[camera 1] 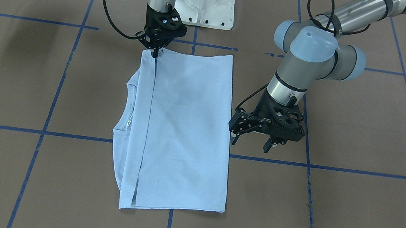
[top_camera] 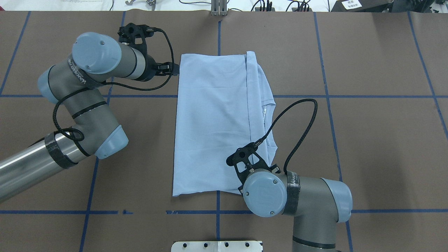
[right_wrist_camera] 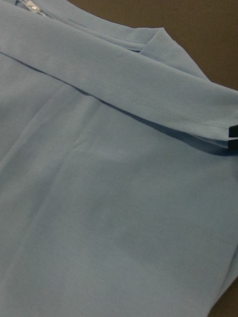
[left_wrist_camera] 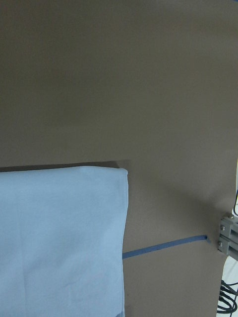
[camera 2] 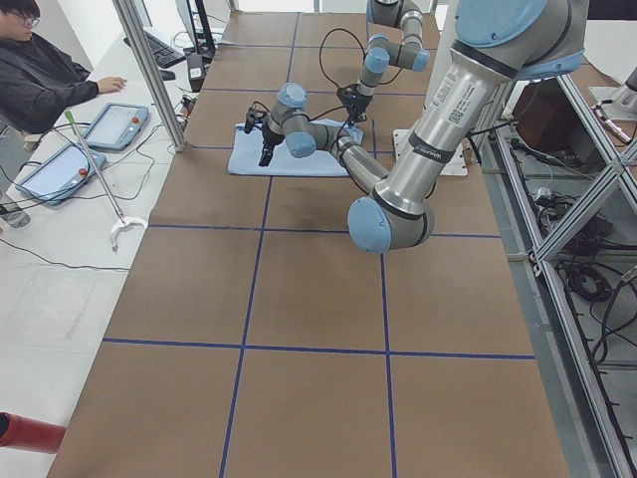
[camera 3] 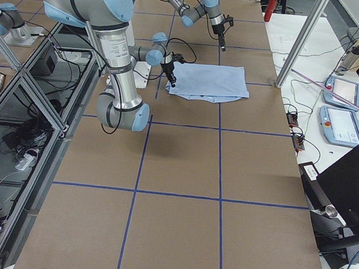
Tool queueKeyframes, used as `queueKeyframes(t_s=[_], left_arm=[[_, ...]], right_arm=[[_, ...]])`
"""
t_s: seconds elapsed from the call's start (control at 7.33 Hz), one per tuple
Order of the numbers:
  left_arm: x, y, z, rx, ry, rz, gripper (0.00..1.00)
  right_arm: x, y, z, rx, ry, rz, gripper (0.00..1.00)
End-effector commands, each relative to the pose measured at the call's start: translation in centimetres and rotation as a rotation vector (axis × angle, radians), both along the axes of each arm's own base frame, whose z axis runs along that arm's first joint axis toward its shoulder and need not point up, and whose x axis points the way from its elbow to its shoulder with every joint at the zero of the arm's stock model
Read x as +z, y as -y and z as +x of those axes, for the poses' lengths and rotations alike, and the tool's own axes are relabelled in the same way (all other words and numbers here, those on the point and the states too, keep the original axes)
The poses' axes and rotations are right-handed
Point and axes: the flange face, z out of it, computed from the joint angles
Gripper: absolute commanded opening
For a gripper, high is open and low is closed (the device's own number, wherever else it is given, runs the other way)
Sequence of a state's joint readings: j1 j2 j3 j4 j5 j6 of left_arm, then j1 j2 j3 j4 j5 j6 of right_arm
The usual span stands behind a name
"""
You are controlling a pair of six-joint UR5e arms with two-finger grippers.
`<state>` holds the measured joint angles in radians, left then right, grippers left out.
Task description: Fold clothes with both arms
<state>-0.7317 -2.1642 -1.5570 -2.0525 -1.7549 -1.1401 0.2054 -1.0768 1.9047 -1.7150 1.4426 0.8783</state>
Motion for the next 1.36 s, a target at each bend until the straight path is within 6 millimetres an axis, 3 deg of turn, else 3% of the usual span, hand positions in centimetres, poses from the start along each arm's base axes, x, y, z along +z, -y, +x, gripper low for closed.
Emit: queueKeyframes(t_s=[0.0, 0.41, 0.82, 1.09, 1.23], left_arm=[[0.1, 0.0, 0.0, 0.0, 0.001, -0.001, 1.0], [0.0, 0.0, 0.0, -0.001, -0.001, -0.002, 1.0], [-0.1, 0.0, 0.0, -0.002, -0.003, -0.002, 1.0], [-0.1, 0.0, 0.0, -0.001, -0.003, -0.001, 1.0], [-0.2, 0.0, 0.0, 0.002, -0.004, 0.003, 1.0]], right_arm=[[-0.1, -0.4, -0.2, -0.006, 0.002, 0.002, 0.6], [0.2, -0.8, -0.4, -0.011, -0.005, 0.003, 0.55], [1.3, -1.2, -0.4, -0.017, -0.022, -0.003, 0.37], [0.8, -1.2, -0.2, -0.02, -0.011, -0.003, 0.0], [0.5, -0.7, 0.3, -0.013, -0.005, -0.005, 0.0]])
